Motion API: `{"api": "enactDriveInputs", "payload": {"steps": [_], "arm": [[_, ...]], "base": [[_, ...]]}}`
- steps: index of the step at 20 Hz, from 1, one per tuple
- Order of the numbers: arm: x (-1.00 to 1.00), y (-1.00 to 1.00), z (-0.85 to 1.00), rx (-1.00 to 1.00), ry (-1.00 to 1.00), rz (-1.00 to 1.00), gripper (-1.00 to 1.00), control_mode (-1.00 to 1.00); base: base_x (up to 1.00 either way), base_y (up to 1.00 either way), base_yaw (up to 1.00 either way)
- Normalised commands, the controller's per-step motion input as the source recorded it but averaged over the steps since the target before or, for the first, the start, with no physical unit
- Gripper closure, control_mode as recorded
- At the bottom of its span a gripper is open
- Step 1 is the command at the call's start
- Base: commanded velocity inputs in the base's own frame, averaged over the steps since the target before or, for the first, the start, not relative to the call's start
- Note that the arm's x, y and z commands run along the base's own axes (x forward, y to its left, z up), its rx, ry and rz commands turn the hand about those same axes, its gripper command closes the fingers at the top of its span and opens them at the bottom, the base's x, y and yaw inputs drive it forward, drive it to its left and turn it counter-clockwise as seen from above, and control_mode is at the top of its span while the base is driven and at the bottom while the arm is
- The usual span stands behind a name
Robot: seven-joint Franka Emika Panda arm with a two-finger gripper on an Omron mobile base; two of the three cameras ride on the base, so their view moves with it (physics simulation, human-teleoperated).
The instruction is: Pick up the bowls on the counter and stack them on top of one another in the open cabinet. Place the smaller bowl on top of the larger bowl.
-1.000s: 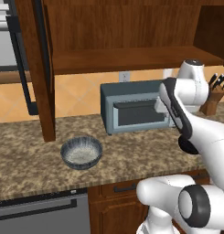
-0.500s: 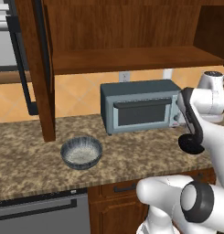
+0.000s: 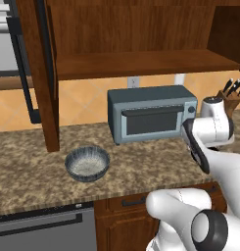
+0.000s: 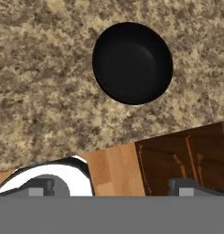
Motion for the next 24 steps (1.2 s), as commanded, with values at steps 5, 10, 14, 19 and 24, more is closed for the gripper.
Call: {"api": "enactDriveInputs", "payload": {"steps": [5,10,14,19,24], "arm": [[0.35,-0.04,-0.10,0.00,0.00,0.00,-1.00,-1.00],[0.21,-0.09,-0.16,0.00,0.00,0.00,-1.00,-1.00],[0.28,-0.14,-0.15,0.00,0.00,0.00,-1.00,-1.00],[0.25,-0.07,-0.21,0.00,0.01,0.00,-1.00,-1.00],[0.23,0.00,-0.27,0.00,0.03,0.00,-1.00,-1.00]], "base": [[0.00,0.00,0.00],[0.00,0.00,0.00],[0.00,0.00,0.00],[0.00,0.00,0.00],[0.00,0.00,0.00]]}}
